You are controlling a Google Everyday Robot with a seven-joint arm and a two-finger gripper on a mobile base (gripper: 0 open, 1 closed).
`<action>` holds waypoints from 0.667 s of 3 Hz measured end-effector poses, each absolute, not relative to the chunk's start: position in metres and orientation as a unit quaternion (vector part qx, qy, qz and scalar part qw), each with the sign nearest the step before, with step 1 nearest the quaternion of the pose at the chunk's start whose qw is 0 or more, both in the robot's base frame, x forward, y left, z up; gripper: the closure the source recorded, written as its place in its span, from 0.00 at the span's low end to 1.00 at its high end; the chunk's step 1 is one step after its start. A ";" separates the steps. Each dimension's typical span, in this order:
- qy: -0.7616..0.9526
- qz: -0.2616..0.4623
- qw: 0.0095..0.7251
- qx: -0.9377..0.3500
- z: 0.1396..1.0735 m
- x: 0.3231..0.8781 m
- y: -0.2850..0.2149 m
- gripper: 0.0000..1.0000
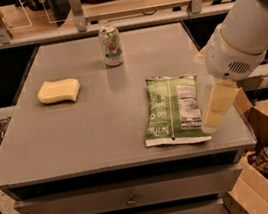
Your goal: Move green jalapeno chip bag near 7up can
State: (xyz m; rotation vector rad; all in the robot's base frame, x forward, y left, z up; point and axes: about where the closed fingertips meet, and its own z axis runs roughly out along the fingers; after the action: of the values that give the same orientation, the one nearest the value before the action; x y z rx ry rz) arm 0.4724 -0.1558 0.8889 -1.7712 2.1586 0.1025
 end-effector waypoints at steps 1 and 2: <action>0.760 0.070 0.162 -0.626 0.852 0.482 -0.138 0.00; 0.755 0.085 0.157 -0.631 0.829 0.489 -0.123 0.00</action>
Offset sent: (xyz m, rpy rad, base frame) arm 0.0272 0.0486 -0.0873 0.0744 0.1118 0.0541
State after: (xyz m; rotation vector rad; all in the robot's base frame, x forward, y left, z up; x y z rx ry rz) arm 0.4895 -0.1225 0.8286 -1.8060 2.1600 0.2446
